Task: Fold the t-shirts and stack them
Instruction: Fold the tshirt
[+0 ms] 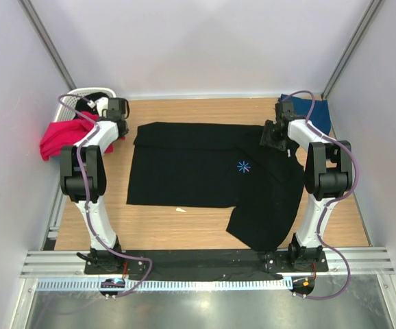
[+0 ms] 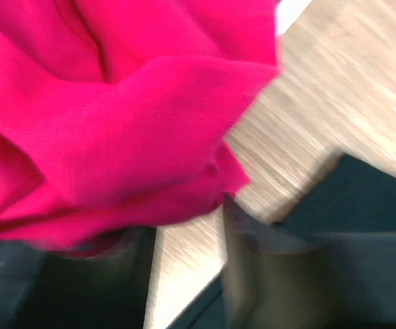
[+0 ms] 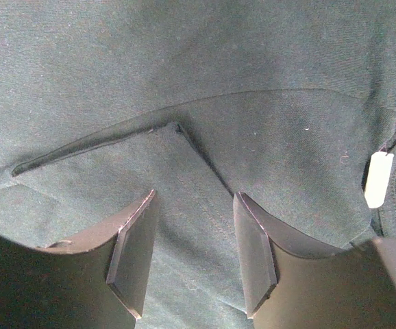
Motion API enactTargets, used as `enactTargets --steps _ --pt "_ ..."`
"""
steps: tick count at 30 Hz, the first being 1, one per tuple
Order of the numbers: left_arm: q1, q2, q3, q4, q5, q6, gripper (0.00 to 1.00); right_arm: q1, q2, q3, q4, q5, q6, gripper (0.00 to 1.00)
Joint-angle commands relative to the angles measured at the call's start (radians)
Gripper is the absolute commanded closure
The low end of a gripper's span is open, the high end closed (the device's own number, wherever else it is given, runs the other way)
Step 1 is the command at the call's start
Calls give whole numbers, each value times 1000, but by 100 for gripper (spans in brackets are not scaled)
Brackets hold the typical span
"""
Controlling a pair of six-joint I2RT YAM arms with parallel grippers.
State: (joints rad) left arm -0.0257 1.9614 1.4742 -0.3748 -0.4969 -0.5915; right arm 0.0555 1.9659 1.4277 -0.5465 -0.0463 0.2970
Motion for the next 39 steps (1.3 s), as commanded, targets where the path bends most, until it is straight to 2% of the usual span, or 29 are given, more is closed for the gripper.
enactTargets --steps 1,3,4,5,16,22,25,30,32,36,37,39 --pt "23 42 40 45 -31 -20 67 4 -33 -1 8 17 -2 46" --pt "21 47 44 45 -23 -36 85 6 -36 -6 8 20 -6 46" --pt "21 42 46 45 -19 -45 98 4 -38 -6 8 22 -6 46" --pt "21 39 52 43 -11 -54 100 4 -39 -9 8 22 -6 46" --pt "21 -99 130 48 -8 -18 100 6 -36 -9 8 11 -1 46" --pt "21 -170 207 39 -135 99 100 4 -47 -13 10 13 -1 45" --pt "88 -190 227 39 -186 125 100 4 -52 -16 8 14 1 45" --pt "187 -165 235 68 -196 157 100 6 -88 -38 40 10 21 41" --pt "179 -151 221 115 -232 243 100 6 -96 -49 45 -9 31 40" --pt "164 -144 207 157 -213 280 100 6 -116 -69 54 -24 42 36" --pt "162 -145 204 154 -212 288 98 6 -125 -76 53 -26 44 36" --pt "159 -134 202 116 -197 289 84 4 -134 -81 46 -30 45 32"
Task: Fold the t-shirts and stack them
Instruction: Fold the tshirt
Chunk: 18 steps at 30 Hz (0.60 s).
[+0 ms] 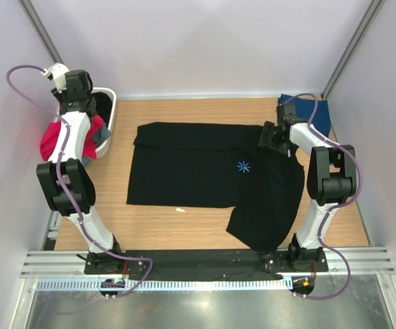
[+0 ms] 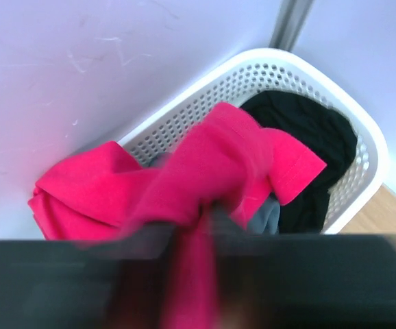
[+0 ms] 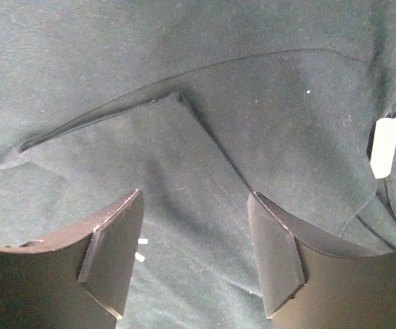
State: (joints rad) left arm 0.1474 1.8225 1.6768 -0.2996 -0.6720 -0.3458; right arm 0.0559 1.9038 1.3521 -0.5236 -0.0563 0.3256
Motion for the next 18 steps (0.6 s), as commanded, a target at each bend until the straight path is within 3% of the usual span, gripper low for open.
enactTargets --steps 1,2,3,6,9,11,13,18 --pt "-14 8 0 24 -15 47 52 4 -77 -4 19 -20 16 31" --pt "-14 11 -3 8 -12 42 37 4 -87 -2 14 -20 15 30" --pt "-14 3 -11 -9 -6 33 31 5 -95 1 7 -19 9 28" --pt "-14 -31 -54 -7 14 13 23 4 -121 13 -12 -16 -3 26" --pt "-14 -75 -66 -19 67 7 6 4 -143 33 -22 -28 -11 26" --pt "-22 -112 -71 -42 91 4 1 5 -153 39 -18 -14 -17 26" --pt "-51 -152 -84 -64 103 2 0 4 -160 48 -16 48 -16 23" --pt "-187 -285 -74 -136 210 1 0 4 -144 74 -7 33 33 23"
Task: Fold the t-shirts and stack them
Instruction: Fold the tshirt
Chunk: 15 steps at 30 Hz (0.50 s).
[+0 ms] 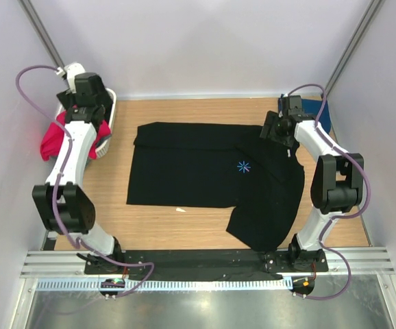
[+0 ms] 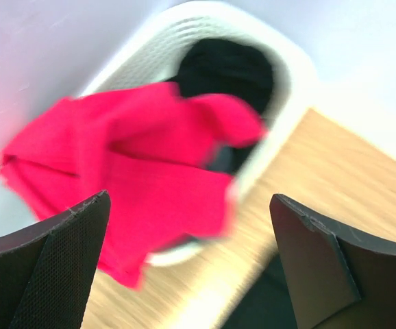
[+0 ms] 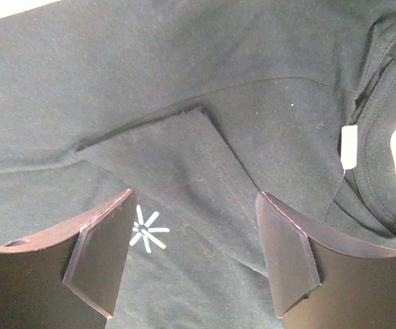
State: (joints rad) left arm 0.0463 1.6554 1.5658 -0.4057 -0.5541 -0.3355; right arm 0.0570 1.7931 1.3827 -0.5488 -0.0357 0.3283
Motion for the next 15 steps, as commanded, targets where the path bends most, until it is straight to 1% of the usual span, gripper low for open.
enactTargets --steps 1,2,3,4,5,7,8,10,11,13,15 --pt "-103 -127 49 -50 185 -19 0 0 -28 41 24 10 41 24" --pt "-126 -135 57 -70 224 -28 0 3 -24 42 24 22 51 24" --pt "-181 -146 62 -88 256 -42 0 1 -26 41 20 31 76 25" --pt "-216 -149 65 -96 276 -48 0 3 -32 30 21 72 87 24" --pt "-296 -149 62 -104 283 -57 0 1 -56 20 23 95 98 24" --pt "-371 -131 62 -101 325 -66 0 -2 -95 -28 46 106 127 23" --pt "-438 -117 65 -96 373 -72 0 -9 -127 -45 59 97 135 23" --pt "-489 -53 83 -85 407 -86 2 -13 -139 -86 101 48 150 23" --pt "-531 -28 94 -85 416 -94 3 -14 -132 -99 114 48 150 24" --pt "-560 44 117 -85 465 -117 6 -13 -104 -117 148 -4 149 26" --pt "-597 85 148 -84 483 -128 7 -14 -63 -117 168 -4 146 30"
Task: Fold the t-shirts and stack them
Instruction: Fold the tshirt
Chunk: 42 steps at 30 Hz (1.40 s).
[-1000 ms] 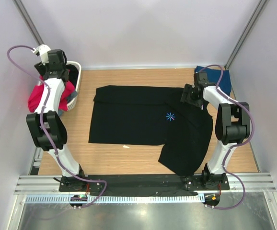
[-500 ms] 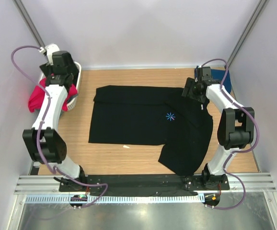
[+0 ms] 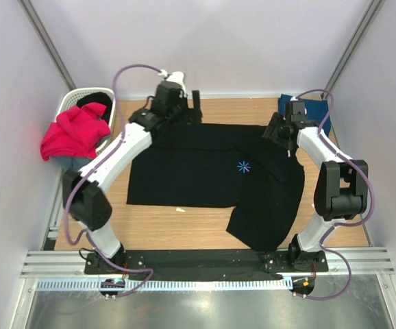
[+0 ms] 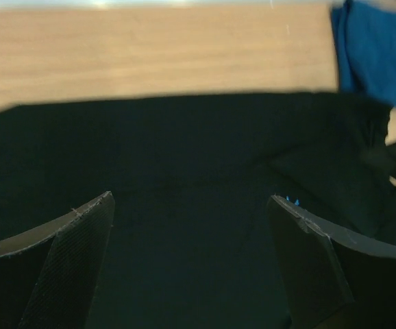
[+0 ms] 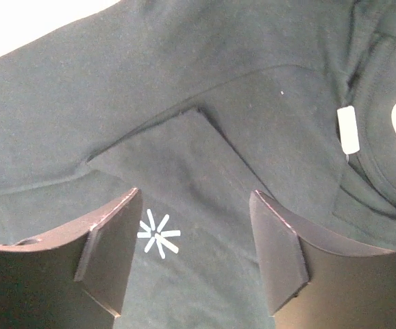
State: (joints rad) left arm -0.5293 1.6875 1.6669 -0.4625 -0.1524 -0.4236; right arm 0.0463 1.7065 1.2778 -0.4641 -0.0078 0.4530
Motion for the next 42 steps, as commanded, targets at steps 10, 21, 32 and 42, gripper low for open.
enactTargets --steps 10,21,32,42 --pt "-43 109 -59 -42 18 -75 6 1 191 69 150 -17 -14 38" --pt "-38 60 -134 -94 -46 -43 3 4 301 167 165 -49 -36 43" --pt "-31 61 -148 -100 -26 -56 3 9 311 158 180 -107 -22 47" --pt "-31 37 -171 -108 -19 -64 3 17 294 98 193 -123 -27 71"
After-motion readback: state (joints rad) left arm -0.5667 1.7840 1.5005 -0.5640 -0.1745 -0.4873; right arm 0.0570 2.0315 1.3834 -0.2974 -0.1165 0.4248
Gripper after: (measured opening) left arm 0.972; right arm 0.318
